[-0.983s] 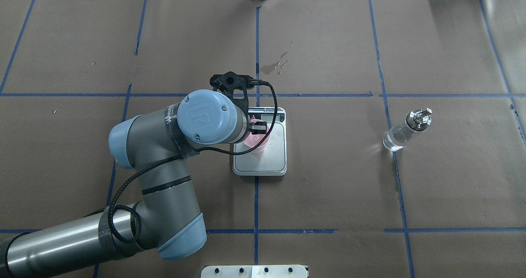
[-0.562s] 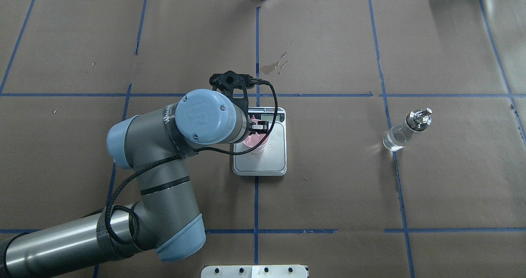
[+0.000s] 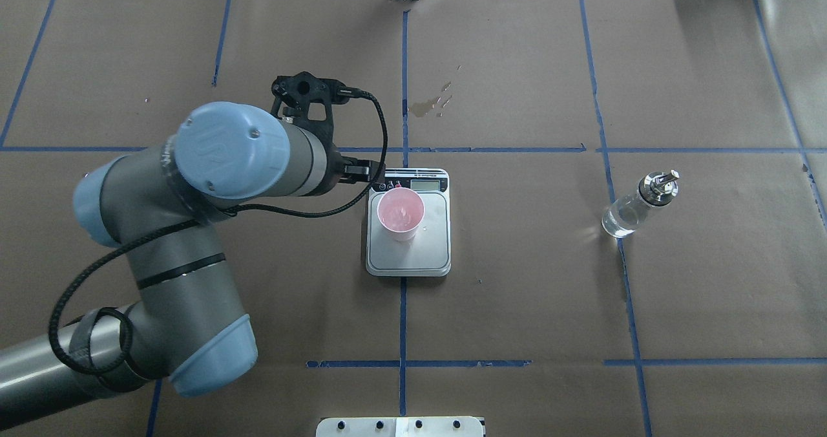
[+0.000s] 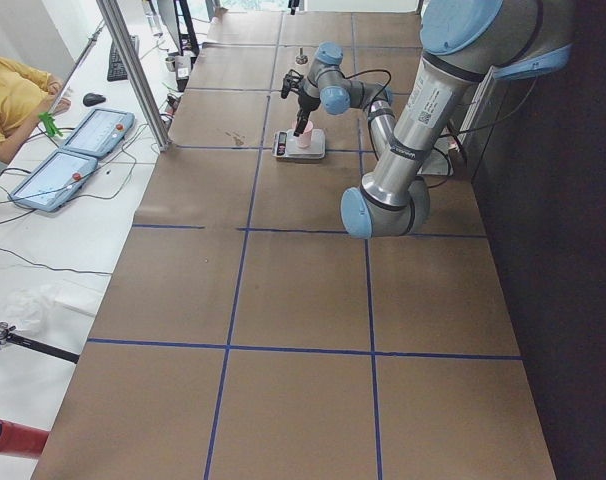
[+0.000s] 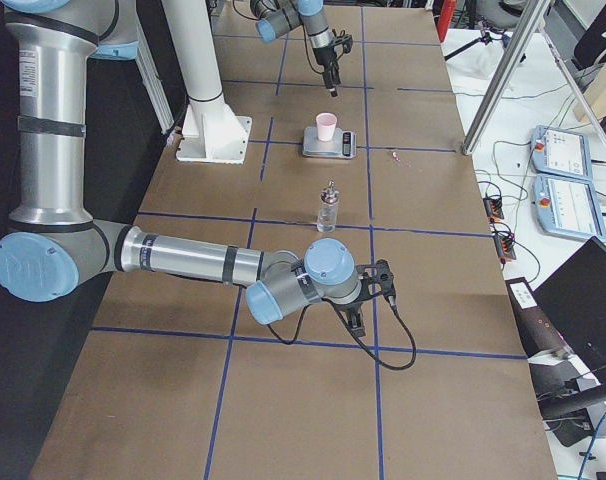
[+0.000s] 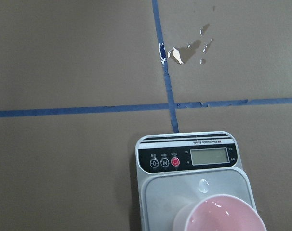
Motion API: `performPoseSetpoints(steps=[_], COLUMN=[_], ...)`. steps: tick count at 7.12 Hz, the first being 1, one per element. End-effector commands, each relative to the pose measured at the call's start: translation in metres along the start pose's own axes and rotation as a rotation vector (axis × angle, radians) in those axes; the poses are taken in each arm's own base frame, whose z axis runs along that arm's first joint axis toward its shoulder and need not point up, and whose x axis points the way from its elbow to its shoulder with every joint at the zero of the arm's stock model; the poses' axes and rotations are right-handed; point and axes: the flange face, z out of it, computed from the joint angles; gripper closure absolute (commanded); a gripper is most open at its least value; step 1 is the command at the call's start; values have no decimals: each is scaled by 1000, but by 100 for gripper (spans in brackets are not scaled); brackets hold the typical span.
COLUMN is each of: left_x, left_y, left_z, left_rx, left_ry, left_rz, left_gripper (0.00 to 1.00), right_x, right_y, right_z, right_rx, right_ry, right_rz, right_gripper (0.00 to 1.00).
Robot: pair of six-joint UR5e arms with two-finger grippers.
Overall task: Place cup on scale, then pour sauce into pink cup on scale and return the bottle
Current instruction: 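Lower the cup onto the scale, open the left gripper and withdraw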
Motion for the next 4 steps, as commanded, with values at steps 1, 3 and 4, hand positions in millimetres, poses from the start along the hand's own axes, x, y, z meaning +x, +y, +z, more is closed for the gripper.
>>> performPoseSetpoints(steps=[1,3,4], left_x=[-83,-219,-307], left_y=[-37,-74,-98], left_z=[-19,-40,-66], left_rx=[-3,-51,-93], left_ry=[-43,-137,-157], left_rz=[100,288,324], left_gripper=[0,0,0], right_x=[-16,-51,-68], right_y=[-5,-14,-17], right_z=[-9,-20,-21], right_rx=[14,45,41], right_ry=[-55,-96,-114], right_rz=[27,96,113], right_gripper=[0,0,0])
